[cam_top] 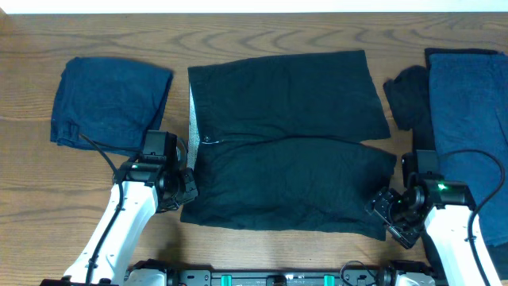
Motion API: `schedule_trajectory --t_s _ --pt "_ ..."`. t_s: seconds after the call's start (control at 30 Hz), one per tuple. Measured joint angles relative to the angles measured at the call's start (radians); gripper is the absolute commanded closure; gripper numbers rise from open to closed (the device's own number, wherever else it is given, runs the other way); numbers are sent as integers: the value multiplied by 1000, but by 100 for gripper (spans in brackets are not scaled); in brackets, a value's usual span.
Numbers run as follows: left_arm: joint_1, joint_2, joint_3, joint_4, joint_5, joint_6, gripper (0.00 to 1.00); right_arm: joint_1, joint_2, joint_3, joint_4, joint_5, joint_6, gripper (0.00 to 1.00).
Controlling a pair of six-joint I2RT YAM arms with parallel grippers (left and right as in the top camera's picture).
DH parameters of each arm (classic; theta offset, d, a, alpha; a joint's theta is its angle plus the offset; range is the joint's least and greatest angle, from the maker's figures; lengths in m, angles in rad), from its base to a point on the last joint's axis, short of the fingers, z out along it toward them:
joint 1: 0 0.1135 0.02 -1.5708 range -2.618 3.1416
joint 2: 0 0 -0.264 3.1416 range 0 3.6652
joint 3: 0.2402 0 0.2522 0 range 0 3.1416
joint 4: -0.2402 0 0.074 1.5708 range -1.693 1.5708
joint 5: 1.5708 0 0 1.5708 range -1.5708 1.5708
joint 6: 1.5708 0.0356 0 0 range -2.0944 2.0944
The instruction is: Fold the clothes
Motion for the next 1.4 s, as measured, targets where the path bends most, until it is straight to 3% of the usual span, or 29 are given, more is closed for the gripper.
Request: schedule_trajectory --t_s 0.8,1.13,1.4 --pt "0 0 0 0 0 0 72 0 0 -185 179 3 24 30" --pt "0 0 0 0 0 0 71 0 0 -211 257 21 133 33" --pt "0 0 0 0 0 0 71 0 -3 -237 312 53 182 54"
